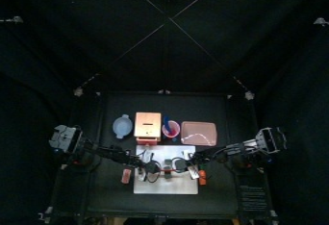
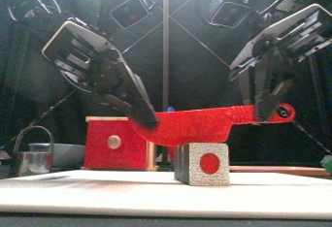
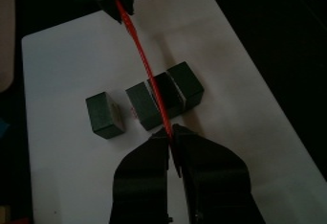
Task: Place sushi on board then cut the sushi with the knife then place the pieces on the plate
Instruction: Cut the sushi into 4 pieces
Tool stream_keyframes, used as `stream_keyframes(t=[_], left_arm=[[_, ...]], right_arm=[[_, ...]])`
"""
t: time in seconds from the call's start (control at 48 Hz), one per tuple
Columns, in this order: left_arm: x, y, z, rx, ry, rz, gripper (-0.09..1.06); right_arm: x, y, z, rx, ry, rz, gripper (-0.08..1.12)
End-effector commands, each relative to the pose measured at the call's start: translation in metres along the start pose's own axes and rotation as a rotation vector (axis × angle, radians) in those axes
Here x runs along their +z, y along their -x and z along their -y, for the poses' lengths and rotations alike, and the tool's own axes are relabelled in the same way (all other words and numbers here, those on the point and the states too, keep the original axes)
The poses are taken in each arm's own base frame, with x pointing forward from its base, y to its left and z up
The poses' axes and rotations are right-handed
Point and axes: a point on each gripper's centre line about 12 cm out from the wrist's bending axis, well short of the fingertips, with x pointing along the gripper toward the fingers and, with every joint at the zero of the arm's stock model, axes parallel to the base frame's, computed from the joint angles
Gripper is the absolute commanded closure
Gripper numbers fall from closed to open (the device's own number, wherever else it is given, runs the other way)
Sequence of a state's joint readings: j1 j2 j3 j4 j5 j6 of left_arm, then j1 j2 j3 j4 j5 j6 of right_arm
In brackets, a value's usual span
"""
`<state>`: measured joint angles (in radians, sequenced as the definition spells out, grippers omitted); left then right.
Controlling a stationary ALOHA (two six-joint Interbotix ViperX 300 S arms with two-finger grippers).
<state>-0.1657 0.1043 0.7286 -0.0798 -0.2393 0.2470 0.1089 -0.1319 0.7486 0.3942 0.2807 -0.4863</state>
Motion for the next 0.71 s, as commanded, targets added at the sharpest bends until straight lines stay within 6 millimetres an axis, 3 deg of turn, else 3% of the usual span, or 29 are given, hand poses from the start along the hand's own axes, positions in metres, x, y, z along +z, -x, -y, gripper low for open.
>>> stream_keyframes(t=[0.021, 0.333, 0.708], left_arm=[[0.033, -0.002, -0.014, 0.034, 0.006, 0.092, 0.57], [0.044, 0.010, -0.016, 0.041, 0.005, 0.130, 0.57], [0.038, 0.008, -0.015, 0.038, 0.008, 0.113, 0.57]], right_arm=[[0.028, 0.011, 0.010, -0.044, 0.025, 0.105, 0.71], [0.036, 0.017, 0.015, -0.066, 0.059, 0.128, 0.71], [0.034, 0.014, 0.019, -0.072, 0.054, 0.116, 0.71]])
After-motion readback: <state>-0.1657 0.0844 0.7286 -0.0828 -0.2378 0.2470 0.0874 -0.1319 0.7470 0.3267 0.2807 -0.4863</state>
